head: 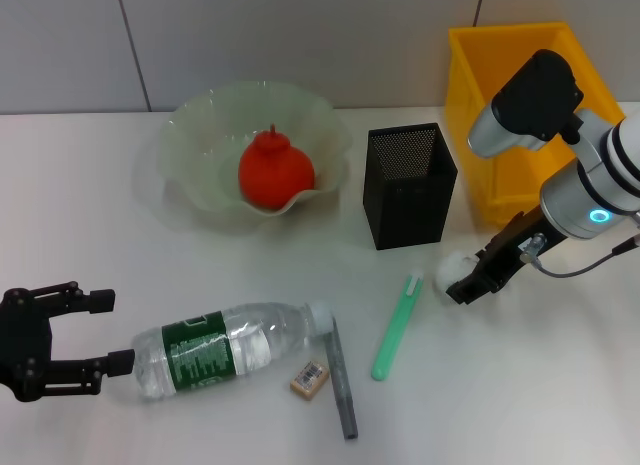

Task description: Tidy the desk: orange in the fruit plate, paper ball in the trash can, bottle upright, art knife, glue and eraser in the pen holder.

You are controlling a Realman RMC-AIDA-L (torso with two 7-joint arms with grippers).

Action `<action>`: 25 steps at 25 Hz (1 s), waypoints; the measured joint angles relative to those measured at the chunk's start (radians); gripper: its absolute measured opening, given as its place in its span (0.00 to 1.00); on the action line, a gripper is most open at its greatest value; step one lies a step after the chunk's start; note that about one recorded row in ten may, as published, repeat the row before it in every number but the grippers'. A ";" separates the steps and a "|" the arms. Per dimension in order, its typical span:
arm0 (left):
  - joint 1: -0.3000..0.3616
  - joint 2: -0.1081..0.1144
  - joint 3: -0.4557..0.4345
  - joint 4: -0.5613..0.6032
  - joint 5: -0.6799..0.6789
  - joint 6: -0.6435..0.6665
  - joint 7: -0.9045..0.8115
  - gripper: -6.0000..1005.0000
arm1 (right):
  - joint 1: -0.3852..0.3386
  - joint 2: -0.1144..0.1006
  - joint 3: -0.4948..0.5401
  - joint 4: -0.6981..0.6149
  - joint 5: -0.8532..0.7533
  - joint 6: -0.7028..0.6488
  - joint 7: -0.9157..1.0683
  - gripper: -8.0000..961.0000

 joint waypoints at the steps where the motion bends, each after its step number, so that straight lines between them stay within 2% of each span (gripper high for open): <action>1: 0.000 0.000 0.000 0.000 0.000 -0.001 0.000 0.84 | 0.000 0.000 0.000 0.000 0.000 -0.001 0.000 0.62; 5: 0.000 -0.002 0.000 0.000 0.000 -0.004 0.001 0.84 | 0.001 0.000 0.000 -0.010 0.000 -0.020 0.000 0.62; 8: -0.001 -0.002 0.000 0.000 0.000 -0.005 0.001 0.84 | -0.002 0.000 0.012 -0.077 0.001 -0.108 0.006 0.58; 11: -0.002 -0.003 0.000 0.000 0.000 -0.006 -0.004 0.84 | -0.018 0.000 0.052 -0.226 0.005 -0.255 0.036 0.52; 15: -0.004 -0.003 0.000 0.000 -0.003 -0.006 -0.007 0.84 | -0.033 -0.006 0.172 -0.459 0.025 -0.473 0.068 0.53; 19: -0.003 -0.003 0.000 -0.002 -0.005 -0.006 -0.008 0.84 | -0.027 -0.031 0.327 -0.657 0.028 -0.579 0.110 0.53; 22: -0.003 -0.004 0.000 -0.002 -0.005 -0.006 -0.008 0.84 | -0.030 -0.061 0.399 -0.725 0.023 -0.554 0.140 0.54; 25: -0.003 -0.005 0.000 -0.002 -0.005 -0.007 -0.008 0.84 | -0.038 -0.082 0.445 -0.714 0.019 -0.466 0.151 0.54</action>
